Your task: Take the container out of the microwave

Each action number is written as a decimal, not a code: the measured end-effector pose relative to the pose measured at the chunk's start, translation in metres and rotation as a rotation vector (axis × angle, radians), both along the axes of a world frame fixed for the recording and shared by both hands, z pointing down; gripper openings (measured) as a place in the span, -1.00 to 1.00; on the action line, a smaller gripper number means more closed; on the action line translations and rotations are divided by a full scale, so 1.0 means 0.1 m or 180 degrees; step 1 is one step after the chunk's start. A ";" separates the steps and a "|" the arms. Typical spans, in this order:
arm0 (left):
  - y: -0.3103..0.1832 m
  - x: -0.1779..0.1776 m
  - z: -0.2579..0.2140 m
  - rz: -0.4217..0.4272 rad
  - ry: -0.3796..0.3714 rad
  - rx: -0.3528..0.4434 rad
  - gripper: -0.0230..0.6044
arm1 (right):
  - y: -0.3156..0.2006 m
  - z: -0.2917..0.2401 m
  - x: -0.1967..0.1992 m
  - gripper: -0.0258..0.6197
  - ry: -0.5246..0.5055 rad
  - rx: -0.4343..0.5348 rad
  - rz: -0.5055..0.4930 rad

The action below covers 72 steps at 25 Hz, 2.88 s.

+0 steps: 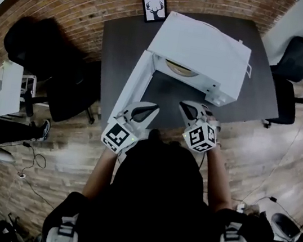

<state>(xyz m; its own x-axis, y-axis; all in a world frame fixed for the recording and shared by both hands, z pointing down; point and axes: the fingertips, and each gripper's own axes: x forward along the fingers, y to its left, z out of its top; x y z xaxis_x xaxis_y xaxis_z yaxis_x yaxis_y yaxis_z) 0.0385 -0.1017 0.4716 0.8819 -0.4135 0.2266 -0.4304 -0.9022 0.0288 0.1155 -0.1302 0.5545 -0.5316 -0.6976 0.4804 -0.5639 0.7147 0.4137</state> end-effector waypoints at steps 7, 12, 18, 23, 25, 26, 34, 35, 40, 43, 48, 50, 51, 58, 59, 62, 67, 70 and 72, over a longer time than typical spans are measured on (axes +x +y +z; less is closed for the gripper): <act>-0.29 -0.23 0.04 0.0112 0.0126 0.0014 -0.92 | -0.20 0.20 -0.12 -0.92 0.0167 -0.0095 0.0153; -0.40 -0.36 0.06 0.0185 0.0194 -0.0031 -0.92 | -0.31 0.34 -0.22 -0.92 0.0315 -0.0166 0.0208; -0.40 -0.42 0.06 0.0200 0.0227 -0.0043 -0.92 | -0.47 0.44 -0.22 -0.92 0.0427 -0.0170 0.0239; -0.43 -0.50 0.12 0.0076 0.0230 -0.0024 -0.92 | -0.62 0.54 -0.25 -0.92 0.0486 -0.0121 0.0219; -0.46 -0.54 0.11 0.0001 0.0238 -0.0011 -0.92 | -0.68 0.59 -0.26 -0.92 0.0501 -0.0119 0.0199; -0.47 -0.56 0.11 -0.0038 0.0244 -0.0009 -0.92 | -0.71 0.62 -0.26 -0.92 0.0501 -0.0127 0.0179; -0.56 -0.61 0.10 -0.0226 0.0230 -0.0066 -0.92 | -1.03 0.82 -0.20 -0.82 0.0547 -0.0158 0.0177; -0.56 -0.61 0.10 -0.0232 0.0214 -0.0072 -0.92 | -1.08 0.84 -0.18 -0.81 0.0556 -0.0157 0.0205; -0.56 -0.58 0.14 -0.0265 0.0125 -0.0123 -0.92 | -1.31 1.05 -0.08 -0.78 0.0648 -0.0165 0.0318; -0.58 -0.58 0.17 -0.0310 0.0078 -0.0158 -0.92 | -1.45 1.18 -0.03 -0.77 0.0675 -0.0167 0.0382; -0.61 -0.56 0.21 -0.0377 -0.0001 -0.0171 -0.92 | -1.62 1.35 0.00 -0.77 0.0698 -0.0132 0.0483; -0.62 -0.53 0.20 -0.0380 -0.0016 -0.0174 -0.92 | -1.67 1.41 0.03 -0.77 0.0738 -0.0138 0.0505; -0.61 -0.52 0.19 -0.0375 -0.0023 -0.0175 -0.92 | -1.69 1.43 0.05 -0.76 0.0756 -0.0146 0.0522; -0.63 -0.54 0.24 -0.0395 -0.0088 -0.0219 -0.92 | -1.88 1.61 0.03 -0.60 0.0961 -0.0125 0.0459; -0.63 -0.55 0.25 -0.0403 -0.0095 -0.0220 -0.92 | -1.89 1.64 0.03 -0.59 0.1006 -0.0109 0.0444; -0.64 -0.56 0.23 -0.0424 -0.0077 -0.0223 -0.92 | -1.95 1.67 0.06 -0.58 0.1103 -0.0076 0.0479; -0.65 -0.61 0.21 -0.0460 -0.0040 -0.0241 -0.92 | -2.02 1.74 0.10 -0.58 0.1336 -0.0009 0.0467; -0.65 -0.63 0.23 -0.0466 -0.0060 -0.0248 -0.92 | -2.05 1.78 0.09 -0.58 0.1369 -0.0033 0.0458; -0.66 -0.63 0.23 -0.0470 -0.0046 -0.0264 -0.92 | -2.08 1.81 0.12 -0.57 0.1371 -0.0070 0.0491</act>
<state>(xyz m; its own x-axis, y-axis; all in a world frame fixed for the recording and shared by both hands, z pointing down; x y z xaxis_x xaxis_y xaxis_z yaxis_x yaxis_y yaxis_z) -0.0249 -0.1676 0.4942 0.8093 -0.5178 0.2774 -0.5591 -0.8238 0.0933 0.1271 -0.3382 0.7352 -0.1708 -0.7401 0.6504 -0.4444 0.6470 0.6196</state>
